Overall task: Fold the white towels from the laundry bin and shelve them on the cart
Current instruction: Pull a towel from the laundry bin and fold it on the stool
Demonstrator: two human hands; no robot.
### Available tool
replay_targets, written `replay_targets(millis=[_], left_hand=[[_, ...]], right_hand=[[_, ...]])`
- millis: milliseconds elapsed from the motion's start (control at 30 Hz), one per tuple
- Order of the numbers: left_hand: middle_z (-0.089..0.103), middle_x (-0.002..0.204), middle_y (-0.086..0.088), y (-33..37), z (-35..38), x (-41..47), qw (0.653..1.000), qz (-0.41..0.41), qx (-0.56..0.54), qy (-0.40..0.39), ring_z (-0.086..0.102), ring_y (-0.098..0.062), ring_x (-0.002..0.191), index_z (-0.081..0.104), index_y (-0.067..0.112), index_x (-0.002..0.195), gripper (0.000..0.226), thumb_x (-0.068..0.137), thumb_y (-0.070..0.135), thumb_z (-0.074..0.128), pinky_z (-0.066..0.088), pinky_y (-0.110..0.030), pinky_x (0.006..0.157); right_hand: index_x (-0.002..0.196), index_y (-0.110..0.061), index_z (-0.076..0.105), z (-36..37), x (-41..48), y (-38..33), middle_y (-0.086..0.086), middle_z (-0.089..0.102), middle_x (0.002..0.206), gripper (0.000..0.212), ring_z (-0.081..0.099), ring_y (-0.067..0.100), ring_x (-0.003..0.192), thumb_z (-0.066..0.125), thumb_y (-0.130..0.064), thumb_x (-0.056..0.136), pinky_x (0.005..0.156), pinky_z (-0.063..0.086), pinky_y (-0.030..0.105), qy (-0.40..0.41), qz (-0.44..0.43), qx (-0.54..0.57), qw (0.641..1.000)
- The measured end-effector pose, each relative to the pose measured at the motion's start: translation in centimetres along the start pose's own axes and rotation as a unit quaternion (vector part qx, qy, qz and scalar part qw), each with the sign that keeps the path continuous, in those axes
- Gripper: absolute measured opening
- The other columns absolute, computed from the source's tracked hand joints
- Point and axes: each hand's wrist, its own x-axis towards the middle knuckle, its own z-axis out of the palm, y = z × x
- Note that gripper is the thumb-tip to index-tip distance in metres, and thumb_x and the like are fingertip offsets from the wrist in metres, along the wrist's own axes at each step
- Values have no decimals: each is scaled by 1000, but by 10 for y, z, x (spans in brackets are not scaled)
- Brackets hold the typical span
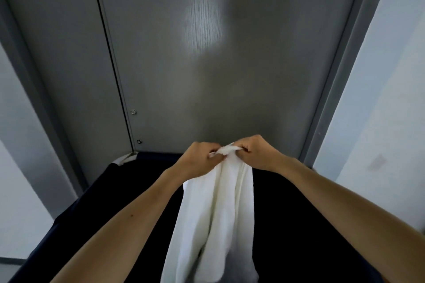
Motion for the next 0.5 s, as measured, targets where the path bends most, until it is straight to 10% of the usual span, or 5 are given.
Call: replay_targets(millis=[200,500], left_hand=[[36,45,8,22,-14,1,961,-63,-182,200,38,-3,45,47,16,55,35,86,28,56,30,-17,47],[29,58,0,-18,-43,-3,843,-176,-372,347,32,-15,58,42,4,64,27,82,20,54,26,-28,56]], right_hand=[[49,-17,27,20,-4,8,-4,32,51,45,30,9,46,54,-2,82,48,24,22,98,85,35,991],[91,-4,64,21,-27,62,16,66,102,24,58,36,100,51,-24,88,79,44,32,53,209,-161,963]])
